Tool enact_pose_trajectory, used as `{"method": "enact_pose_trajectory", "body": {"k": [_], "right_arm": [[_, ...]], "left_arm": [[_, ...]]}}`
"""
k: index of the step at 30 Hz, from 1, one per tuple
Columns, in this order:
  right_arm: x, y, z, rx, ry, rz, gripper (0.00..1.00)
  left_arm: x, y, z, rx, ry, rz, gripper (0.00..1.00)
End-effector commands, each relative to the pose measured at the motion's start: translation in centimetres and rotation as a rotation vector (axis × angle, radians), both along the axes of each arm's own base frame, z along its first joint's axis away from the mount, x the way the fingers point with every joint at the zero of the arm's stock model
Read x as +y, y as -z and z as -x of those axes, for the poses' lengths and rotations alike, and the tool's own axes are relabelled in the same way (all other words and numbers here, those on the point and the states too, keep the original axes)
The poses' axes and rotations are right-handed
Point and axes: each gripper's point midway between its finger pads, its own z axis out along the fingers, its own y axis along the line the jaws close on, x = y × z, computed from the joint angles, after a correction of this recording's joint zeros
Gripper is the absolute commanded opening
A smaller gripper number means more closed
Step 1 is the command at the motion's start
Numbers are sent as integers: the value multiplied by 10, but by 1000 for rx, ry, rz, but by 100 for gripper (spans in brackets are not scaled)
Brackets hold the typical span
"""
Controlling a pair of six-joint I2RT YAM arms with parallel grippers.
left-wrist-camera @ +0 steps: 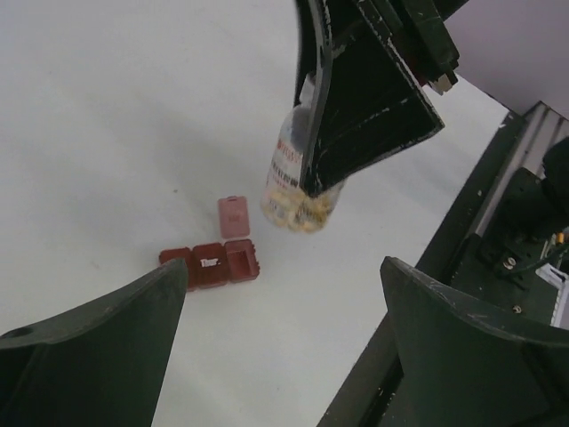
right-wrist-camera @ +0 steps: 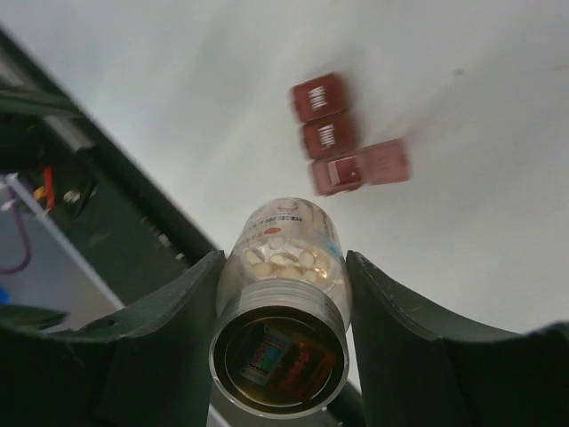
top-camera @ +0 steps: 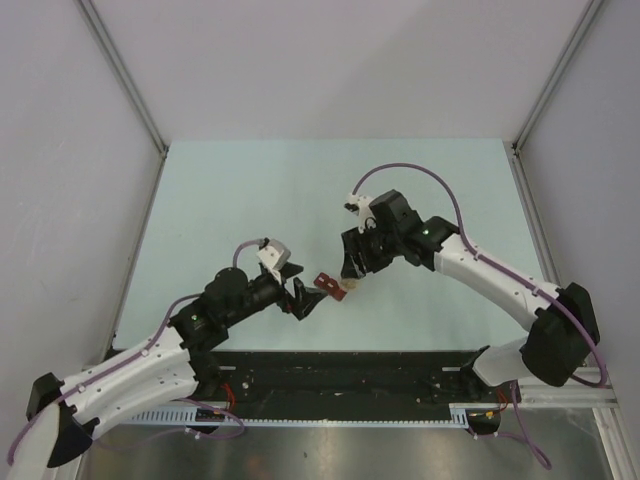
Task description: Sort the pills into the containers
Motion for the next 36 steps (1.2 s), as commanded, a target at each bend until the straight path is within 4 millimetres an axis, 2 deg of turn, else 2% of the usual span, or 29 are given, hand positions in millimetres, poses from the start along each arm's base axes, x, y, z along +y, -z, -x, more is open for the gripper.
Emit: {"method": "enact_pose_trajectory", "body": {"k": [1, 5, 10, 14, 26, 33, 36], "right_arm": [[13, -45, 40, 26, -85, -120, 8], [16, -79, 61, 36, -111, -236, 9], [24, -99, 76, 47, -146, -315, 9], [28, -103, 85, 54, -160, -329, 9], [36, -111, 98, 59, -196, -355, 9], [37, -117, 103, 63, -216, -379, 9], [38, -118, 105, 66, -227, -387, 10]], "left_arm": [[-12, -42, 11, -202, 80, 29, 95], [-14, -52, 19, -249, 101, 70, 96], [-22, -69, 27, -284, 141, 145, 97], [-34, -75, 32, -283, 175, 149, 98], [-69, -69, 42, -263, 262, 101, 98], [-80, -67, 47, -256, 288, 96, 90], [-81, -66, 48, -253, 290, 94, 82]]}}
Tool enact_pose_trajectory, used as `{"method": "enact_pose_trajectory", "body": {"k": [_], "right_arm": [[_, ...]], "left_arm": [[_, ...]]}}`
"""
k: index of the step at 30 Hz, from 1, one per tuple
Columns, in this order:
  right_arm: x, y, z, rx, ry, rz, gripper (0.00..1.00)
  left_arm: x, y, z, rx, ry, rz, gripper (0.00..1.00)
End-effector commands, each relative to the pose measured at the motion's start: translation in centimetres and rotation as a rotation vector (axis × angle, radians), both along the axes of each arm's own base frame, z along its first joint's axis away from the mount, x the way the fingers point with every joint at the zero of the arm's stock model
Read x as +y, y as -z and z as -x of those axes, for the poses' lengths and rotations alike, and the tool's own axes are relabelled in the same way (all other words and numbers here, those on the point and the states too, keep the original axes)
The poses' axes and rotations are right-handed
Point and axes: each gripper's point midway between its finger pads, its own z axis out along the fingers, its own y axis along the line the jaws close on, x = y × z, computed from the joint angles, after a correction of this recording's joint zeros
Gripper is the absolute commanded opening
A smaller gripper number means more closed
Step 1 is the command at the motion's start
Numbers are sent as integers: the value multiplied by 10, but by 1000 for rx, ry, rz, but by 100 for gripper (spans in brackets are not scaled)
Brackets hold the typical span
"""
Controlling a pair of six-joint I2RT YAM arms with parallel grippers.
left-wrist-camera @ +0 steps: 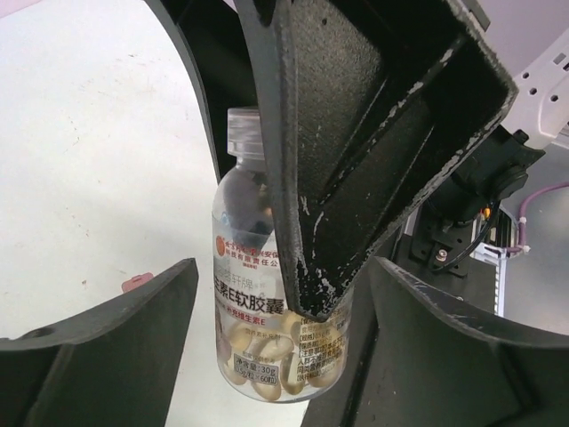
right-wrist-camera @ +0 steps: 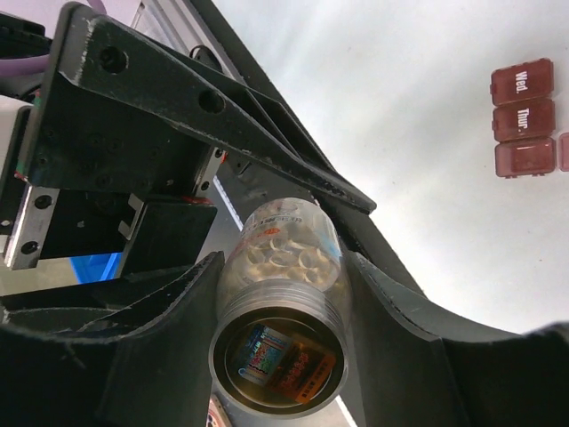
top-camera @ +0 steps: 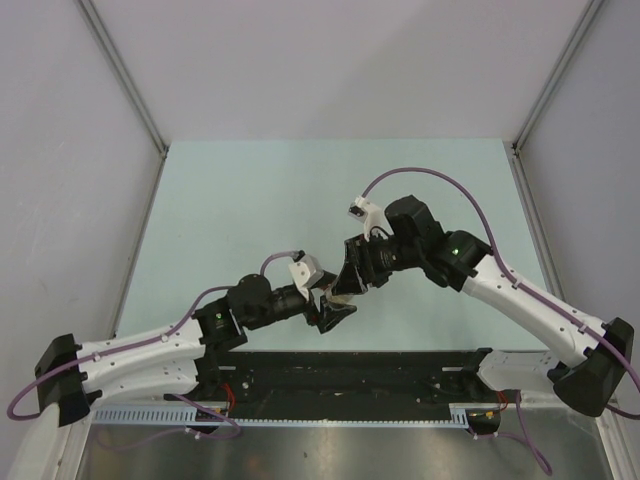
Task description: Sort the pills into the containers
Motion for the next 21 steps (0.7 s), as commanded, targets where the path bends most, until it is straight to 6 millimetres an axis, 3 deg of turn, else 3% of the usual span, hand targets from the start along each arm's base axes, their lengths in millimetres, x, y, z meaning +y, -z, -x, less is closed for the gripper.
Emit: {"method": "enact_pose_trajectory", "body": {"k": [1, 11, 15, 20, 21], "right_arm": [[5, -32, 8, -40, -41, -93, 10], [7, -33, 11, -23, -57, -104, 10], [7, -33, 11, -25, -55, -105, 10], [7, -37, 13, -29, -59, -118, 11], [6, -38, 13, -30, -59, -120, 12]], "left_arm": [[-7, -38, -1, -74, 11, 77, 79], [-12, -38, 2, -64, 23, 76, 64], [-14, -37, 3, -57, 34, 72, 51], [-16, -31, 6, -41, 47, 62, 42], [-17, -32, 6, -40, 50, 64, 35]]}}
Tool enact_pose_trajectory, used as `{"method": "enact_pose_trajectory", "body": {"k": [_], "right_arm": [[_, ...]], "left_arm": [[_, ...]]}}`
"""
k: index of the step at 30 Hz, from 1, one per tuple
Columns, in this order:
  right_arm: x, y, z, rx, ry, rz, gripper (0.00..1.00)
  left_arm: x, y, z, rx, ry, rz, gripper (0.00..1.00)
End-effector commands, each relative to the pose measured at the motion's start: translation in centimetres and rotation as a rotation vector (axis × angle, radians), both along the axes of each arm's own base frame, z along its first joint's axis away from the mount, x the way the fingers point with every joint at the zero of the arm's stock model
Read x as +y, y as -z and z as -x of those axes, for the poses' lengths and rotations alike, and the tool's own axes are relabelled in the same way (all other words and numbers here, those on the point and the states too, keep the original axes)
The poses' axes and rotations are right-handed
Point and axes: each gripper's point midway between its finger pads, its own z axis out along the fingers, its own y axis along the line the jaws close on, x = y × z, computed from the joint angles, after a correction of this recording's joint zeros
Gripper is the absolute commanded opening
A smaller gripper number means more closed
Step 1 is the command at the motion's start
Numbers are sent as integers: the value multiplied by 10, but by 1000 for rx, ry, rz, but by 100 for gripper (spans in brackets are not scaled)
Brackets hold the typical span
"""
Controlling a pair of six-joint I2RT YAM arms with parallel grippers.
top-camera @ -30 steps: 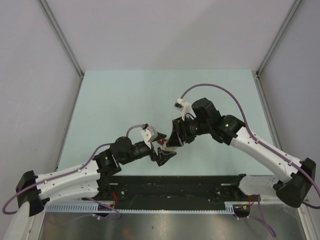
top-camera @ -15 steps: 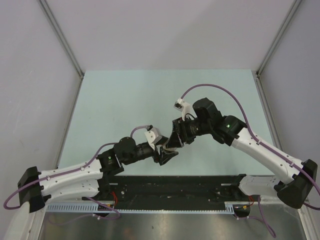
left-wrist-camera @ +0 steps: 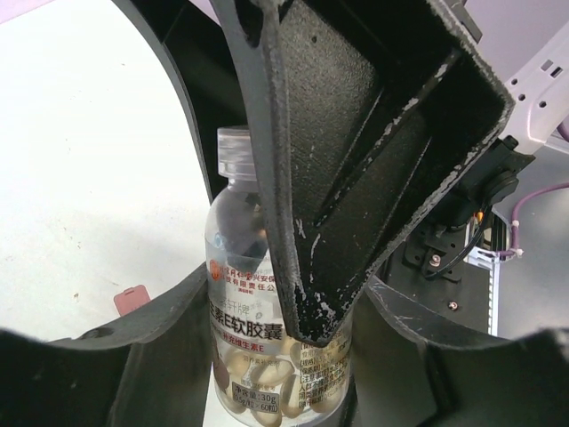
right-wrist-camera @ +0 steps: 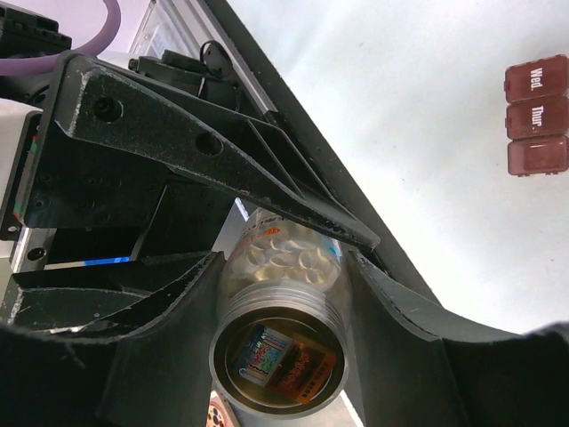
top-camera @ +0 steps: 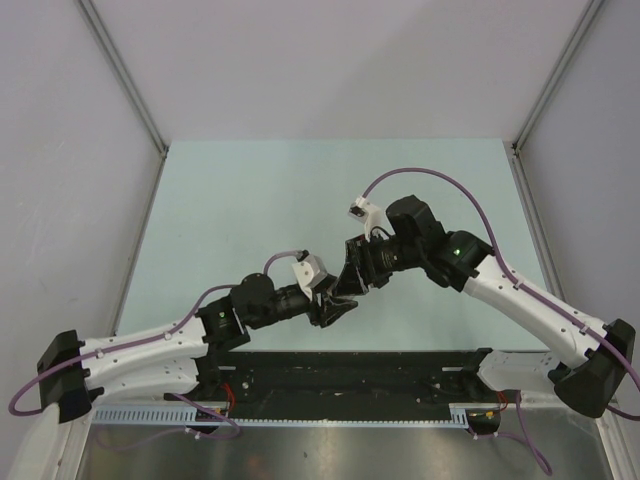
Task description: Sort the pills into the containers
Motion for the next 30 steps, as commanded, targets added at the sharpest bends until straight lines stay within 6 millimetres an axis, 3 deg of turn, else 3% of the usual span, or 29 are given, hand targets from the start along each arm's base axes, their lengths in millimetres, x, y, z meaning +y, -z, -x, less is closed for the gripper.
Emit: {"method": "enact_pose_trajectory", "body": {"k": [1, 2, 3, 4, 5, 7, 8, 10, 17, 20, 25, 30], "right_arm": [[6, -32, 7, -40, -35, -97, 14], [6, -34, 7, -45, -38, -105, 31], [6, -35, 7, -43, -37, -106, 40], [5, -37, 7, -47, -33, -113, 48], [5, -40, 9, -53, -33, -120, 63], [4, -46, 6, -70, -14, -135, 76], [2, -50, 6, -86, 0, -143, 87], [1, -57, 2, -109, 21, -160, 95], [-14, -77, -29, -170, 221, -197, 98], [-21, -87, -38, -239, 304, -204, 94], [-36, -107, -43, -327, 418, -283, 88], [-35, -109, -43, -276, 483, -398, 82]], "left_arm": [[-9, -27, 3, -30, 30, 59, 29], [-9, -27, 4, -29, 32, 60, 22], [-9, -27, 4, -21, 31, 62, 6], [-9, -27, 4, -17, 28, 63, 0], [-9, -26, 3, -14, 27, 64, 0], [-9, -25, 4, -4, 28, 64, 0], [-9, -25, 5, -1, 29, 67, 0], [-7, -25, 5, 5, 27, 71, 0], [2, -27, 4, 38, -15, 107, 0], [11, -30, -10, 113, -131, 160, 0], [13, -36, -14, 218, -183, 230, 0], [10, -37, -15, 246, -193, 242, 0]]}}
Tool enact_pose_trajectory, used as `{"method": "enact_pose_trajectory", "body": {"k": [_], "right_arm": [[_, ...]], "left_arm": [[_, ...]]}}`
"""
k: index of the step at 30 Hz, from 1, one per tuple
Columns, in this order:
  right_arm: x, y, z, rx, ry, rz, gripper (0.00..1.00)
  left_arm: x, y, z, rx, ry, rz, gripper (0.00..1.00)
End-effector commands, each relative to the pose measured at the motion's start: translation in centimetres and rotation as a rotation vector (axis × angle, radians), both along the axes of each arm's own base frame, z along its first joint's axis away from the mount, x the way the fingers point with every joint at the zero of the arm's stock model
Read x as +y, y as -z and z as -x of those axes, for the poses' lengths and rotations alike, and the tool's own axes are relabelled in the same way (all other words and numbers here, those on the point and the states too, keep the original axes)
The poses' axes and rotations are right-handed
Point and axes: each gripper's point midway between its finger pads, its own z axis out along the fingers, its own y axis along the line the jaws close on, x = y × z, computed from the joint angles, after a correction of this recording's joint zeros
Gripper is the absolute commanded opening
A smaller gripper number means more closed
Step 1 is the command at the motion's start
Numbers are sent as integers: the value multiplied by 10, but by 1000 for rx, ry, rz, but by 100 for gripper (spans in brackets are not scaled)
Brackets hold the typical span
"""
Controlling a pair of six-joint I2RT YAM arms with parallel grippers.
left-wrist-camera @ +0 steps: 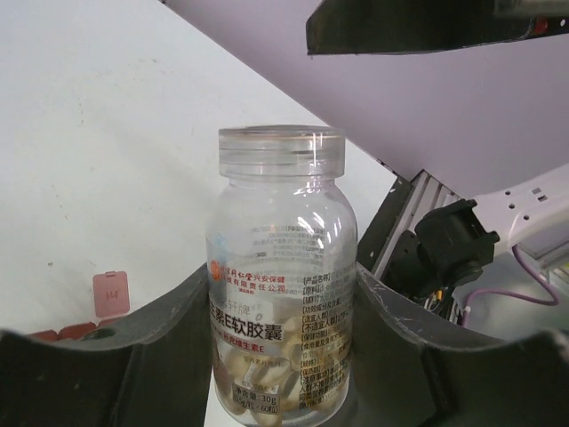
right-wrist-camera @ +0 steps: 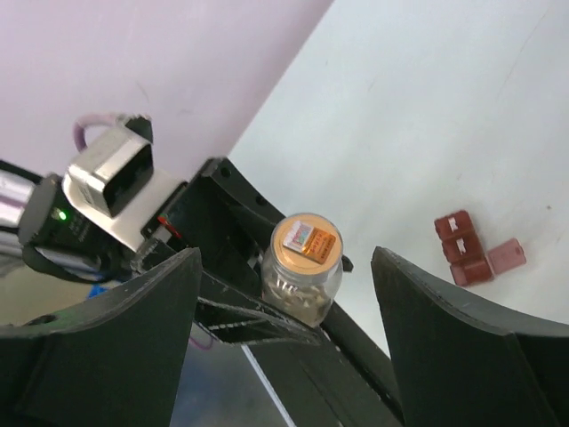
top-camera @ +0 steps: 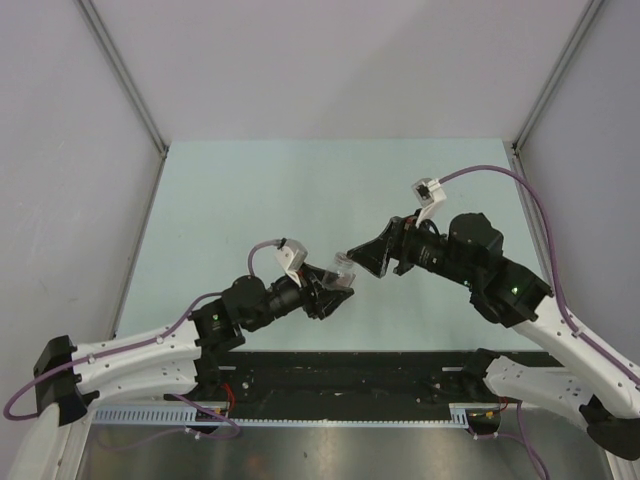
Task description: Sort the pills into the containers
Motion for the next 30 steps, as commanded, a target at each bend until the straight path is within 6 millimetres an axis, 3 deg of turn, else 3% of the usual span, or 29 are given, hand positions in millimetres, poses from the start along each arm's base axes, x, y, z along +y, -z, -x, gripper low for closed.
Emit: {"method": "enact_pose_trajectory", "body": {"k": [1, 13, 18, 30], "right_arm": [[2, -16, -10, -6, 87, -147, 79], [23, 16, -14, 68, 143, -144, 64], [29, 15, -11, 65, 126, -159, 57], [33, 17, -9, 72, 108, -155, 52]], "left_arm": [[-2, -17, -3, 38, -34, 81, 0], [-4, -20, 0, 38, -19, 90, 0], [-4, -19, 1, 36, -12, 91, 0], [-7, -22, 1, 31, -5, 94, 1]]}}
